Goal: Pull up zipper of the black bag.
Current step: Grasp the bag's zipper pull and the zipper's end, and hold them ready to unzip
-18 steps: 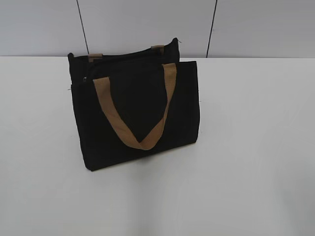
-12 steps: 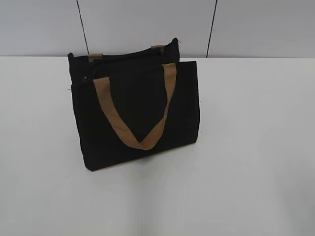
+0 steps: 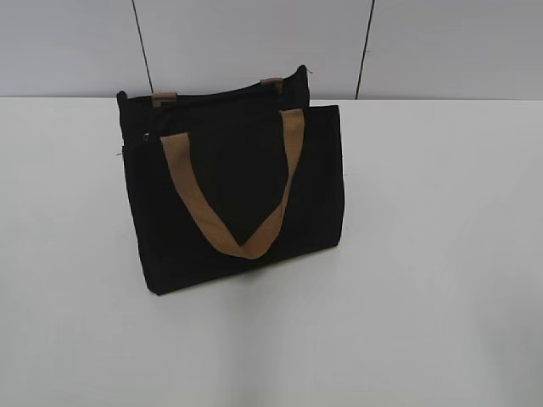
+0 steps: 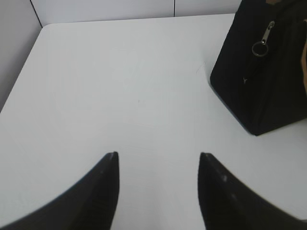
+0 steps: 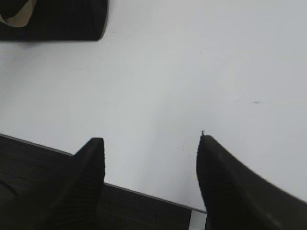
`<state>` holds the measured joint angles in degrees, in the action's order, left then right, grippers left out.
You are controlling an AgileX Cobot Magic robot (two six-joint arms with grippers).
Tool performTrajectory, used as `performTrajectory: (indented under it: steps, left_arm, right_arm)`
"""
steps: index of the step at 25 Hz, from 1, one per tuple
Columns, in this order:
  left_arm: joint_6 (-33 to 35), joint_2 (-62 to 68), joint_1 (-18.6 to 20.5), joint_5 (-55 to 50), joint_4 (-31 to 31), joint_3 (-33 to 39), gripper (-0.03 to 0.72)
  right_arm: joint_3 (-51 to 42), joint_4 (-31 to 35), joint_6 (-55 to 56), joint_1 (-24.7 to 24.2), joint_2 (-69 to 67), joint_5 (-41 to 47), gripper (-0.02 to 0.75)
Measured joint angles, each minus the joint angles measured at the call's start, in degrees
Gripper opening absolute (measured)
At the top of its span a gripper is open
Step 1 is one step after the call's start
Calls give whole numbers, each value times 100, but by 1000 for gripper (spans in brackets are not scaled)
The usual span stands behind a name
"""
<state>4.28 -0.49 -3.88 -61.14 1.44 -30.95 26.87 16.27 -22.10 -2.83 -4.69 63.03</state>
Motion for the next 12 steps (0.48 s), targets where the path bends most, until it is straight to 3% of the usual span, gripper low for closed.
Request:
performTrajectory:
  steps: [12]
  left_arm:
    - [0, 0, 0, 0, -62, 0, 396]
  right_arm:
    - [0, 0, 0, 0, 0, 0, 462]
